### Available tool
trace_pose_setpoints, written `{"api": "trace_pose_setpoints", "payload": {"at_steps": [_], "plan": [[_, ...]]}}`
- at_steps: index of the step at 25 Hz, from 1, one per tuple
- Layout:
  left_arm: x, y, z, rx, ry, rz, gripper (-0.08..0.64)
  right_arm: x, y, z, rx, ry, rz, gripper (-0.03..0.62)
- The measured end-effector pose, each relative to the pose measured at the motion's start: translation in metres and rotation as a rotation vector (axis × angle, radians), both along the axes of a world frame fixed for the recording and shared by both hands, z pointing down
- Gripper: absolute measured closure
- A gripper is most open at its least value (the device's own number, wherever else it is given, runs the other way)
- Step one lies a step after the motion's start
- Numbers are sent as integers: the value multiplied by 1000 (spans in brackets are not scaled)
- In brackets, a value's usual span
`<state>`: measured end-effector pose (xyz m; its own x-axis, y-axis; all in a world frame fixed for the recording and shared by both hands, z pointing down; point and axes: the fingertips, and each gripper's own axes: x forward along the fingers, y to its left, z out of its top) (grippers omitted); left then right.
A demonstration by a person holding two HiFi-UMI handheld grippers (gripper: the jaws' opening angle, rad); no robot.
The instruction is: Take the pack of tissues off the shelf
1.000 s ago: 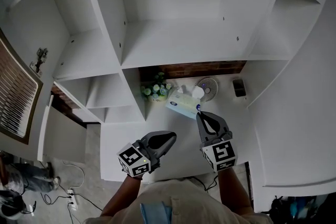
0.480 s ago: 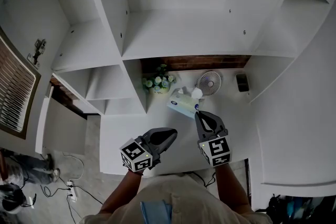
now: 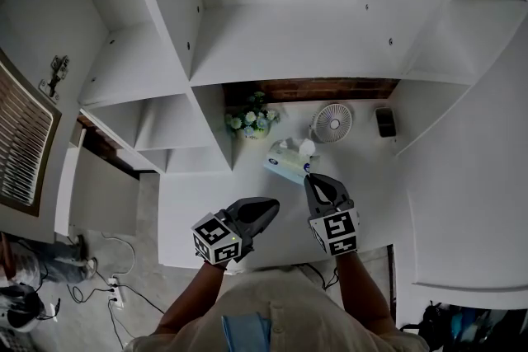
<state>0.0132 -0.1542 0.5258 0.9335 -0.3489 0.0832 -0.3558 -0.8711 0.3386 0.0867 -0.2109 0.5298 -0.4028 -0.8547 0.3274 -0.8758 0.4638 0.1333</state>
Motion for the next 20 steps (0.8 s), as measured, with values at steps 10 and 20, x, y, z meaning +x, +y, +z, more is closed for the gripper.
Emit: {"api": "trace_pose_setpoints", "payload": {"at_steps": [10, 20], "plan": [[3, -2, 25, -37, -34, -3, 546, -2, -1, 44, -77, 16, -9, 574], [0, -16, 66, -132, -30, -35, 546, -7, -6, 83, -128, 35, -25, 575]]}}
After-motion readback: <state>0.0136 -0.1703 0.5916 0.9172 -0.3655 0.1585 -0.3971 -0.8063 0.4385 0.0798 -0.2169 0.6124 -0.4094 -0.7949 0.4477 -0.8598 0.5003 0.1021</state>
